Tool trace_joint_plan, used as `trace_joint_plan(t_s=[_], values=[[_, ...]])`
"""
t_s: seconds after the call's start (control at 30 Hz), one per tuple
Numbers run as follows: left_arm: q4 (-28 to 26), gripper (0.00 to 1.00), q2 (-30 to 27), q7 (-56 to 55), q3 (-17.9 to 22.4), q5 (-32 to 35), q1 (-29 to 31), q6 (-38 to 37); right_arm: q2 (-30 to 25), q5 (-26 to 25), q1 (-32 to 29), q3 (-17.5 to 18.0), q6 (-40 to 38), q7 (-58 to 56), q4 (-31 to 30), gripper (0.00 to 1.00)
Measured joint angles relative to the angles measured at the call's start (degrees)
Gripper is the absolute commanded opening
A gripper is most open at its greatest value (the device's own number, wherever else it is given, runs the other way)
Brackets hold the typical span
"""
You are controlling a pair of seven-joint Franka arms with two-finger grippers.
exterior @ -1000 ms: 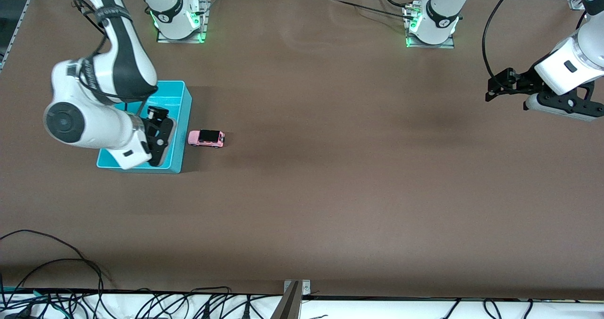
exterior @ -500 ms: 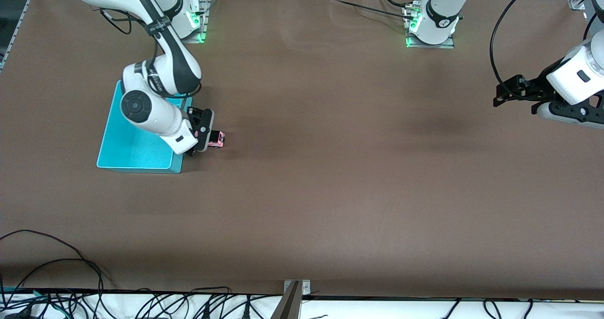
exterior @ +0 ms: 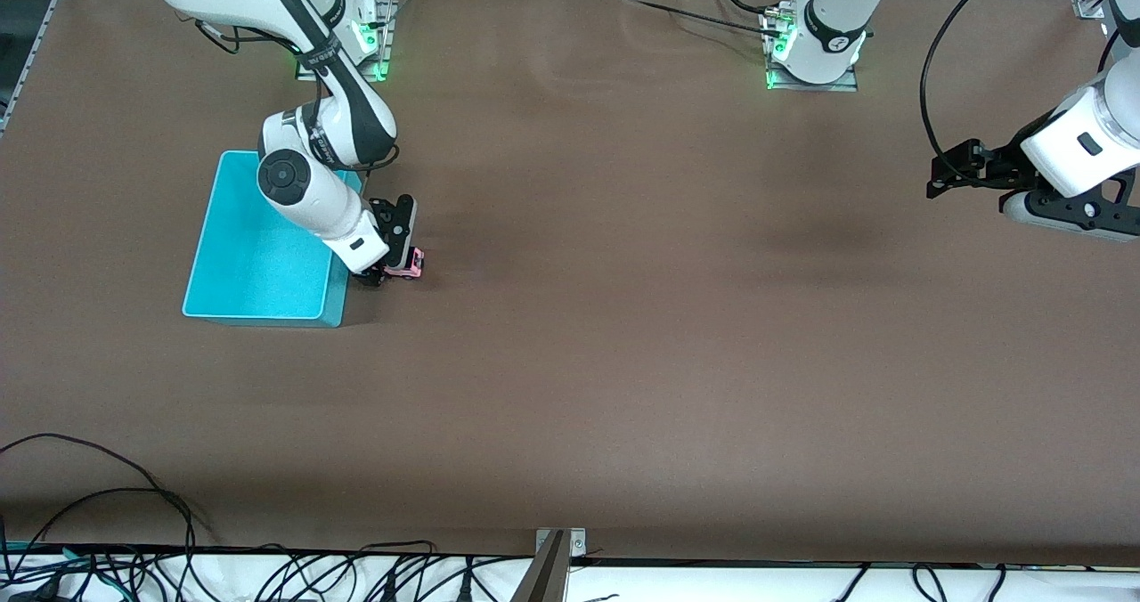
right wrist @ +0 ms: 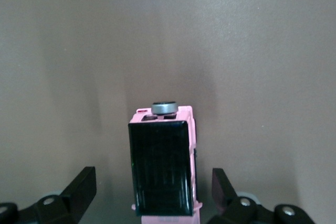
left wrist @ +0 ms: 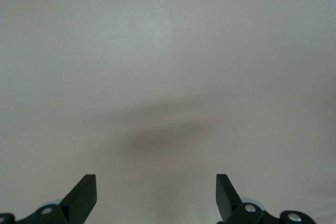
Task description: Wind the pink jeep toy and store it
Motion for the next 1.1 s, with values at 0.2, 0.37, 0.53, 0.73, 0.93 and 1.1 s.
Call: trace_joint_plan(t_s=[0.2, 0.37, 0.53, 0.73, 0.93, 1.1], values=[[-1.5, 1.00, -1.3, 0.0, -0.4, 0.2, 0.0, 0.1, 0.3, -0.1, 0.0, 0.0, 0.5, -1.3, 0.0, 0.31], [-2.5, 1.00, -2.1, -0.1, -1.4, 0.2, 0.0, 0.3, 0.2, -0.1, 0.0, 0.0, 0.5, -1.4, 0.1, 0.31], [-2.8, 1.00, -2.2, -0.2, -1.5, 0.2, 0.2, 0.5, 0.0, -0.1, 0.0, 0.0, -1.3, -1.3, 2.3, 0.31], [-2.8, 1.00, -2.2, -0.2, -1.6, 0.2, 0.5, 1.2, -0.7, -0.1, 0.0, -0.1, -15.2, -0.7, 12.0, 0.31], [-2.8, 1.00, -2.4, -0.2, -1.7, 1.6, 0.6, 1.4, -1.7, 0.0, -0.7, -1.1, -32.6, -0.5, 24.4, 0.32], [-2.8, 1.00, -2.6, -0.2, -1.9, 1.8, 0.6, 1.5, -2.1, 0.0, -2.8, -3.0, -45.1, -0.7, 32.3, 0.32]])
